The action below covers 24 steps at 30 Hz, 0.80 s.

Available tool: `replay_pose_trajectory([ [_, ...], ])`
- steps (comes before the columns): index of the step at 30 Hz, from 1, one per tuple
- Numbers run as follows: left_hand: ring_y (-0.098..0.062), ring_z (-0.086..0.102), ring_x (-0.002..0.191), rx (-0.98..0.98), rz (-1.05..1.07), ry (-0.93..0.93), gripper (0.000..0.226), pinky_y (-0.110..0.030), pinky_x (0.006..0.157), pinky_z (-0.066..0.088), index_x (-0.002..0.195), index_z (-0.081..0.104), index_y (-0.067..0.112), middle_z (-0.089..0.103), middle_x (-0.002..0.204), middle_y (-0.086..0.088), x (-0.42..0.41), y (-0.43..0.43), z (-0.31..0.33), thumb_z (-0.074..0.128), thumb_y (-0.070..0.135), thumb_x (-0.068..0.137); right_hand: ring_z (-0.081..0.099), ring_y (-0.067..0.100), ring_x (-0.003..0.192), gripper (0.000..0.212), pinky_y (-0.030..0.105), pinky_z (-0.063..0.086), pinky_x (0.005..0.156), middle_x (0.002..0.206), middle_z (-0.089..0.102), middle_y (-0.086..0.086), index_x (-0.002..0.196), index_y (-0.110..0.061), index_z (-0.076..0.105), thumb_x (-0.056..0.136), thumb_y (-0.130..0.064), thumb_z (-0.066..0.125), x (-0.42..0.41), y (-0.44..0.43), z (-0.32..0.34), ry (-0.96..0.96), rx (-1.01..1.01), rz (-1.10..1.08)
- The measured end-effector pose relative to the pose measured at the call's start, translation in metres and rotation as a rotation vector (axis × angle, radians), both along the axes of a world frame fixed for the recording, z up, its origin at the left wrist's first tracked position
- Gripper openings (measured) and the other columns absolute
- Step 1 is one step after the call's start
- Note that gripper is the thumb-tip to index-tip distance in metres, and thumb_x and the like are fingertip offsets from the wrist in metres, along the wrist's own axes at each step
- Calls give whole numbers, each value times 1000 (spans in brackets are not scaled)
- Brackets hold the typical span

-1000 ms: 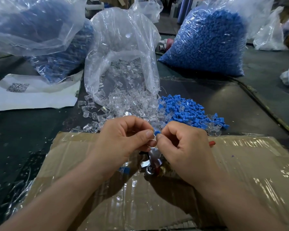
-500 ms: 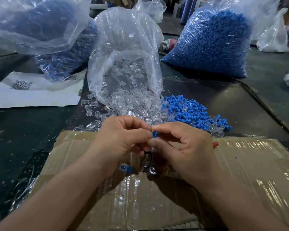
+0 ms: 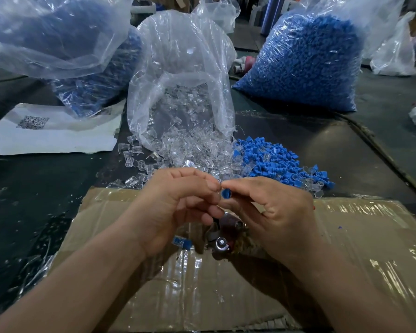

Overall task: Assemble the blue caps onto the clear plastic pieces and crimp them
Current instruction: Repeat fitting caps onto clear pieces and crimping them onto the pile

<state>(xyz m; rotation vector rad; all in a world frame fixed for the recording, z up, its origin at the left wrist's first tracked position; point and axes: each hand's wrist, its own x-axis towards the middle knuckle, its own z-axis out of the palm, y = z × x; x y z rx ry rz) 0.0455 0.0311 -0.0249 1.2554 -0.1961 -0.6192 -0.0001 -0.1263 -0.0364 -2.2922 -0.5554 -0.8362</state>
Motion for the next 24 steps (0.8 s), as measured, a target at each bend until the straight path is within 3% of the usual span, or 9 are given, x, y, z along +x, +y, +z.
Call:
replay_pose_trajectory([
  [4, -18, 60, 44, 39, -5, -34, 21, -20, 39, 46, 56, 69, 13, 62, 55, -11, -1, 0, 1, 77, 0, 41, 60, 9, 86, 26, 10, 45, 77, 87, 71, 6, 93, -1, 71, 81, -21, 59, 0, 1, 0, -14, -37, -3],
  [6, -18, 60, 44, 42, 3, -46, 13, -19, 39, 47, 56, 69, 12, 63, 55, -12, -2, -1, 1, 73, 10, 44, 60, 10, 85, 27, 10, 45, 77, 86, 72, 6, 92, 0, 71, 80, -21, 58, -1, 1, 0, -15, -56, -8],
  [18, -16, 61, 47, 83, 5, -157, 7, -20, 43, 49, 60, 70, 10, 64, 56, -13, -1, 1, -3, 69, 9, 53, 61, 12, 84, 26, 13, 48, 78, 85, 72, 7, 91, 1, 71, 78, -19, 61, -2, -2, 4, -10, -108, 22],
  [22, -15, 61, 47, 103, 9, -162, 5, -19, 44, 49, 60, 70, 12, 64, 56, -11, -2, -1, -4, 68, 10, 56, 63, 6, 82, 34, 18, 50, 75, 89, 72, 0, 97, -7, 71, 73, -30, 70, -3, -8, 11, 173, -176, 33],
  [24, -15, 62, 48, 95, 42, -144, 4, -19, 44, 49, 58, 70, 14, 63, 55, -9, 0, -1, -5, 68, 10, 56, 61, 1, 84, 46, 16, 48, 74, 90, 67, -15, 101, -16, 71, 69, -49, 68, -3, -15, 19, 366, -177, -10],
])
